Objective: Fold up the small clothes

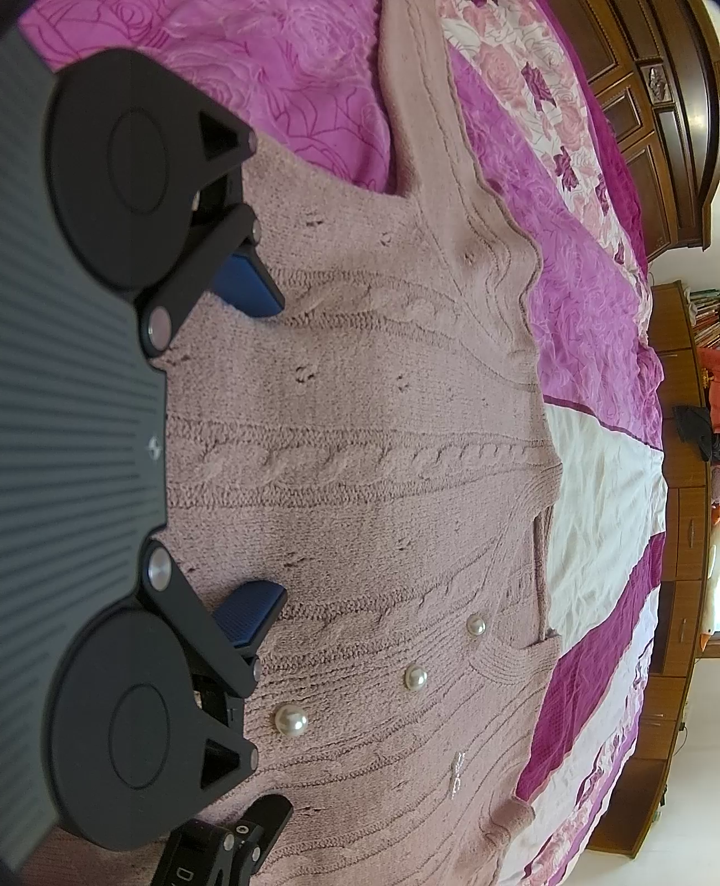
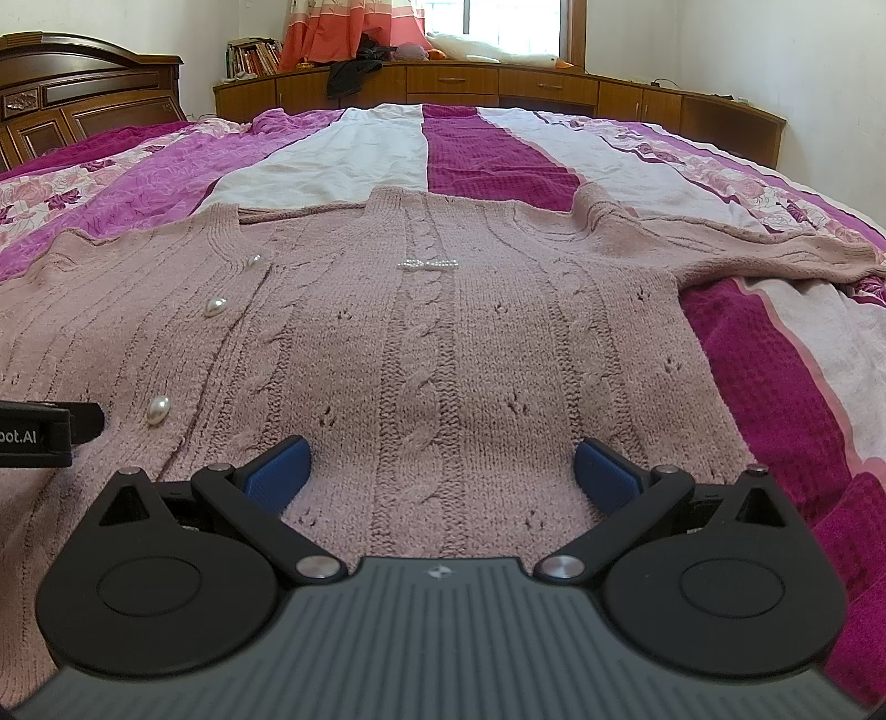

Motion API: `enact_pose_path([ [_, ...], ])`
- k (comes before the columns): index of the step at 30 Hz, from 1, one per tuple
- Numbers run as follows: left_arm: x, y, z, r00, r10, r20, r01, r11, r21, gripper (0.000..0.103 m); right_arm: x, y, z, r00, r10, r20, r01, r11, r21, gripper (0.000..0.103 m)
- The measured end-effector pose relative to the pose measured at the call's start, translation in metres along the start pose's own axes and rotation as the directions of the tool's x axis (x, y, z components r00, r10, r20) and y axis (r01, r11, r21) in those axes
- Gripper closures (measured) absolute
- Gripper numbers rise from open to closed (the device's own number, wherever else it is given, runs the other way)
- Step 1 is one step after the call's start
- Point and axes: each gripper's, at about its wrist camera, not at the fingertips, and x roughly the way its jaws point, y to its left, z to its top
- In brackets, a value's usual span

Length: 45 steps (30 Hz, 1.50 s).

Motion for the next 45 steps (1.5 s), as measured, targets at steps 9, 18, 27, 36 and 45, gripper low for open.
enact_pose_path([
  [9, 0.003, -0.005, 0.002, 1.000, -0.001, -0.002, 0.001, 1.000, -0.003, 0.000, 0.000, 0.000, 0.000, 1.000, 0.000, 0.000, 0.000, 1.000, 0.000, 0.000],
  [18, 0.004, -0.005, 0.001, 1.000, -0.001, -0.003, 0.001, 1.000, 0.001, 0.000, 0.000, 0.000, 0.001, 1.000, 0.003, -0.010, -0.003, 1.000, 0.006, 0.000],
  [27, 0.007, -0.003, 0.004, 1.000, -0.018, -0.022, 0.019, 1.000, 0.010, 0.000, 0.002, -0.001, 0.005, 0.999, 0.007, -0.042, -0.006, 1.000, 0.003, 0.000],
  [36, 0.007, -0.003, 0.012, 0.998, -0.015, -0.065, 0.017, 1.000, 0.022, 0.000, 0.001, -0.011, 0.016, 0.995, 0.064, -0.079, -0.061, 0.997, 0.040, 0.000],
  [45, 0.002, -0.002, 0.025, 0.994, -0.026, -0.103, 0.030, 0.999, 0.033, 0.000, -0.013, -0.034, 0.037, 0.980, 0.176, -0.090, -0.162, 0.976, 0.142, 0.000],
])
